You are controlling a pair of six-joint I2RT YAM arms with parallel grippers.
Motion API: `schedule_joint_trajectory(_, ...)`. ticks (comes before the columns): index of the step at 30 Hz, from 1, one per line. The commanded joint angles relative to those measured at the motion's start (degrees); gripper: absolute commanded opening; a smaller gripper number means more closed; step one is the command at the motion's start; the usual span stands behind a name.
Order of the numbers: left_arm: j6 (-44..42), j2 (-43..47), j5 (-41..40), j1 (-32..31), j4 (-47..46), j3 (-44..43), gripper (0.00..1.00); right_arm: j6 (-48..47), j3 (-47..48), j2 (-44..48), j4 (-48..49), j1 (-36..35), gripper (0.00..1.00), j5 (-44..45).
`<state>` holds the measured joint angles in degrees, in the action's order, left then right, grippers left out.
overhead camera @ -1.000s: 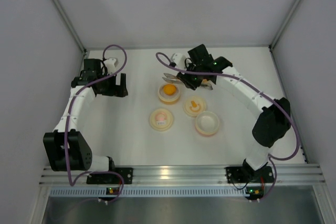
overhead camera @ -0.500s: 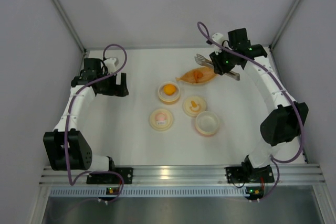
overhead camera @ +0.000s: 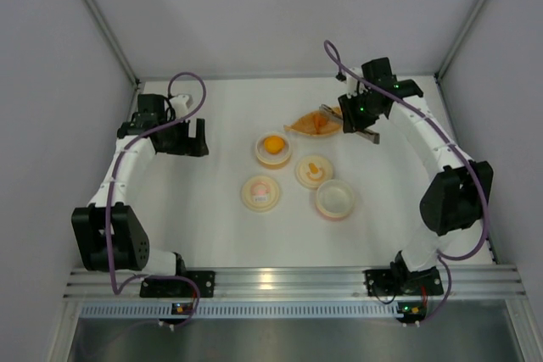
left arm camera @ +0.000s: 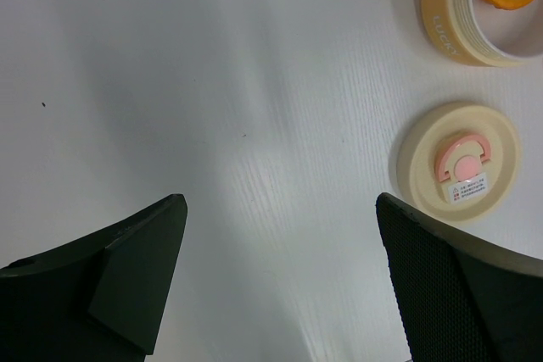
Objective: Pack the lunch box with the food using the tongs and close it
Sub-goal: Pick up the fake food from the plate.
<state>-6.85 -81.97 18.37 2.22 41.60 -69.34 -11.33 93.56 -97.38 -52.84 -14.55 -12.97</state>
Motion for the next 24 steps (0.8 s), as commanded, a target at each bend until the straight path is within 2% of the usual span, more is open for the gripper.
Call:
schedule_joint_trajectory(1,1.23,-0.55,0.18,0.33,-0.65,-1.76,0.98,5.44,-1.53,0.44,2.82,-3.29,0.29,3.29)
schedule_joint_trajectory(10,1.4,-0.47,-0.79,0.24,-0.56,-1.32,0.98,10.71,-2.85,-2.19,6.43,-10.24,0.3,17.62)
schedule_joint_trajectory(18,1.49,-0.82,-0.62,0.33,-1.0,-0.97,0.98,13.35,-3.21,-4.48,8.1,-11.38,0.33,20.7)
schedule_joint_trajectory(24,1.32,-0.99,-0.7,0.33,-1.09,-0.88,0.98,14.14,-3.03,-5.89,8.72,-11.47,0.34,19.83)
